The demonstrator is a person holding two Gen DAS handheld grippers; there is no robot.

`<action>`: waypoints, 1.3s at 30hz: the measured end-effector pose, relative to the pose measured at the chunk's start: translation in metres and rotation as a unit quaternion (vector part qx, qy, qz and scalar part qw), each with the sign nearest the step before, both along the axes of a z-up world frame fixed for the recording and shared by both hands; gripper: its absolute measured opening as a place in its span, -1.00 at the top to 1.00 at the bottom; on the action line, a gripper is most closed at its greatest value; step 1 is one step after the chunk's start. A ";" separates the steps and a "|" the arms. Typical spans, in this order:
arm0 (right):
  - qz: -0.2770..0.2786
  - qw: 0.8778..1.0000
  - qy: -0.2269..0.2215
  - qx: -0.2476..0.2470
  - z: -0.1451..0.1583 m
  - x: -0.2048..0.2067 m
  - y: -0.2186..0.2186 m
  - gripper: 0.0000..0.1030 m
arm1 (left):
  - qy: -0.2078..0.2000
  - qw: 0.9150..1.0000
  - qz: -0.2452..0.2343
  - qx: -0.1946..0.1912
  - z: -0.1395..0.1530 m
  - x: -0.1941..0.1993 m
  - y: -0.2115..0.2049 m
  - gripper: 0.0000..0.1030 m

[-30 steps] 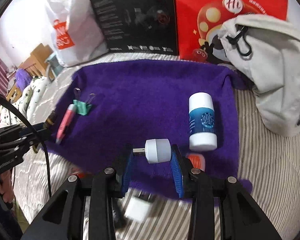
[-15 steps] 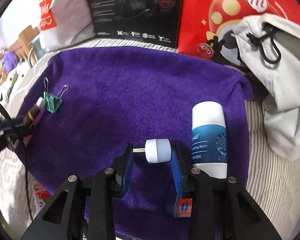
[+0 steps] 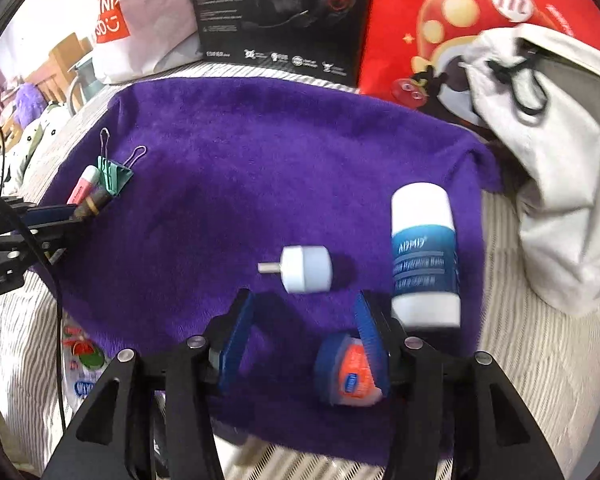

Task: Organize rigid objects
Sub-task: 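Place the Grand Reserve box on the towel with the left tool while the right tool places the cylinder there, then grasp the clear mint bottle with the left tool while the right tool grasps the white charger cube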

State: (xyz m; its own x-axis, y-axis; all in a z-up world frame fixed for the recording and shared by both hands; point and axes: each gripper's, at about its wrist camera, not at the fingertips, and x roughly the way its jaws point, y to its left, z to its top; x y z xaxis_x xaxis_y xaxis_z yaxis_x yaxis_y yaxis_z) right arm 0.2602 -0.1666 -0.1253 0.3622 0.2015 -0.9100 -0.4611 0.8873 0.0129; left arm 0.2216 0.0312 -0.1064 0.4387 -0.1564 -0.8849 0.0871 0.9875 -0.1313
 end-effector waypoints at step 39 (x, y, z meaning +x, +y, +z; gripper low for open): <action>-0.064 0.991 -0.002 0.117 0.051 -0.139 -0.094 -0.11 | 0.015 1.000 0.005 0.003 0.005 -0.074 -0.076 -0.16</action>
